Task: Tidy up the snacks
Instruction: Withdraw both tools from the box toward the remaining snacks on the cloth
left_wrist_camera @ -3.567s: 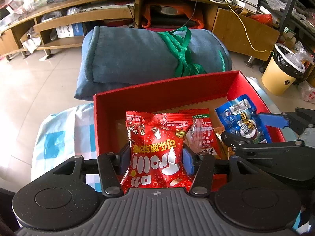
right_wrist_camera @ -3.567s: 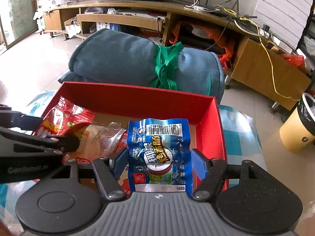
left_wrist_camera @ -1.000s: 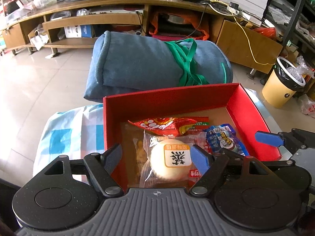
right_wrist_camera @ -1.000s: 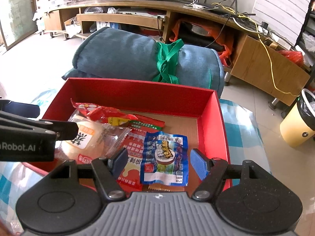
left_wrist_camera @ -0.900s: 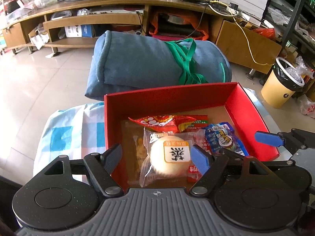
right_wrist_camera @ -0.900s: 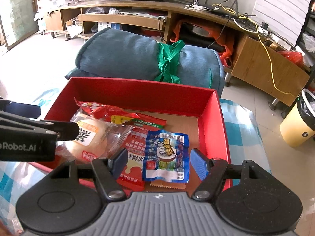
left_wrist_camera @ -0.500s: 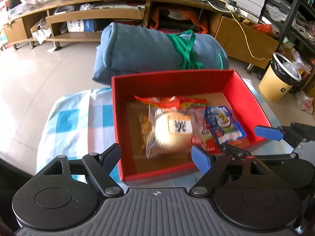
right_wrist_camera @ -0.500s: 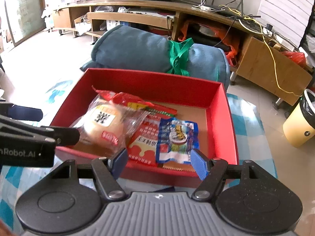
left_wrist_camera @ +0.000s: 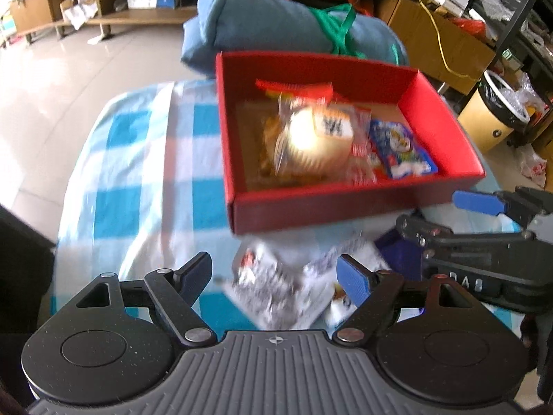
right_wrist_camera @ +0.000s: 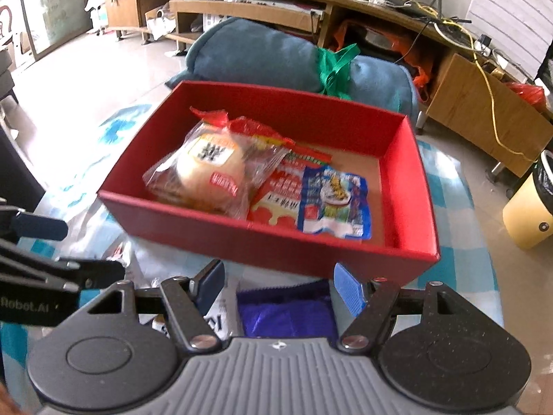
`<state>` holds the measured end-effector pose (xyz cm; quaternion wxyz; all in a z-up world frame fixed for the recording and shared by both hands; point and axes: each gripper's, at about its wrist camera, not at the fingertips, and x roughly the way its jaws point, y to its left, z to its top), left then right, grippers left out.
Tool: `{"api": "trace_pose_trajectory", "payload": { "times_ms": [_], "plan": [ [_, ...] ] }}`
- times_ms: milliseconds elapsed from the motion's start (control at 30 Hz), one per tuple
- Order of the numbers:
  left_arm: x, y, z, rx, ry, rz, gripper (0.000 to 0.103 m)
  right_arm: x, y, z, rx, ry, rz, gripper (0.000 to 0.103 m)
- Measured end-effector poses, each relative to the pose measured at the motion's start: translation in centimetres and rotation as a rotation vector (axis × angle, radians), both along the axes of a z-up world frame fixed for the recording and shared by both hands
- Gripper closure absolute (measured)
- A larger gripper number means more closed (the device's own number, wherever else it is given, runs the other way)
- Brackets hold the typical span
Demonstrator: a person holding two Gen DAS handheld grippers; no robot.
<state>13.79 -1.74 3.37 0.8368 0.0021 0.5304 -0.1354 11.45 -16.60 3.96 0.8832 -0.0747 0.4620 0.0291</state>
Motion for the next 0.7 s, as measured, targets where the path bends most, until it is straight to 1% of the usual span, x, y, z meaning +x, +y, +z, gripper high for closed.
{"api": "trace_pose_trajectory", "payload": {
  "times_ms": [367, 700],
  "plan": [
    [-4.7, 1.5, -1.7, 0.027, 0.080, 0.021, 0.019, -2.2, 3.3, -1.4, -0.026, 0.057, 0.131, 0.038],
    [-6.9, 2.0, -2.8, 0.020, 0.139, 0.083, 0.019, -2.6, 5.7, -2.1, -0.032, 0.094, 0.224, 0.038]
  ]
}}
